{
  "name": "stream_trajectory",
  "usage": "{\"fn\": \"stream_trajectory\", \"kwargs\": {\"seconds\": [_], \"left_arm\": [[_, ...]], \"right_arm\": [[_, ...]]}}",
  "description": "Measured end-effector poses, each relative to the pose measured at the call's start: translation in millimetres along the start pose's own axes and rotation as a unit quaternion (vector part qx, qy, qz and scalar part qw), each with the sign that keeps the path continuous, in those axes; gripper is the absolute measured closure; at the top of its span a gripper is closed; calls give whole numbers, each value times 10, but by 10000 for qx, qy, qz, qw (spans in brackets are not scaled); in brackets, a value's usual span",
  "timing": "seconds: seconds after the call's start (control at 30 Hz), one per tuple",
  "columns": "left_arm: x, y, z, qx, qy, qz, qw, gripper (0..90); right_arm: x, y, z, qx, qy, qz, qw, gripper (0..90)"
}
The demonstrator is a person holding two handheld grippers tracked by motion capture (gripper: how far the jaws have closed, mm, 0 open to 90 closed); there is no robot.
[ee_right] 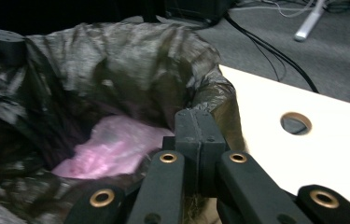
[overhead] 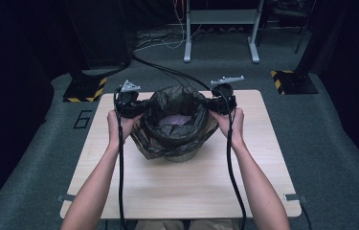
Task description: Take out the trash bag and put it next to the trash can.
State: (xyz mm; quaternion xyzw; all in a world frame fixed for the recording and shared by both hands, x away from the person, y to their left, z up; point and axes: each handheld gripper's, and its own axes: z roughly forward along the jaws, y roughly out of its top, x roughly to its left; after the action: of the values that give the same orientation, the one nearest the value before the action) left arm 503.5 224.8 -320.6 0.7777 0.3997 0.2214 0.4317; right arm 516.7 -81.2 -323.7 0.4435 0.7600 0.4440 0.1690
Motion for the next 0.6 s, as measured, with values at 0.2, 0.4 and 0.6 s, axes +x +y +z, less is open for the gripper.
{"fn": "stream_trajectory", "kwargs": {"seconds": [0.2, 0.4, 0.6], "left_arm": [[-206, 147, 34, 58, -244, 215, 9995, 896], [-282, 135, 244, 599, -252, 287, 9975, 888], [-274, 74, 345, 984, -390, 263, 9940, 760]], "right_arm": [[251, 143, -29, -17, 295, -252, 9992, 898], [327, 112, 129, 346, 330, -362, 9982, 898], [300, -6, 280, 848, 182, -499, 9950, 850]]}}
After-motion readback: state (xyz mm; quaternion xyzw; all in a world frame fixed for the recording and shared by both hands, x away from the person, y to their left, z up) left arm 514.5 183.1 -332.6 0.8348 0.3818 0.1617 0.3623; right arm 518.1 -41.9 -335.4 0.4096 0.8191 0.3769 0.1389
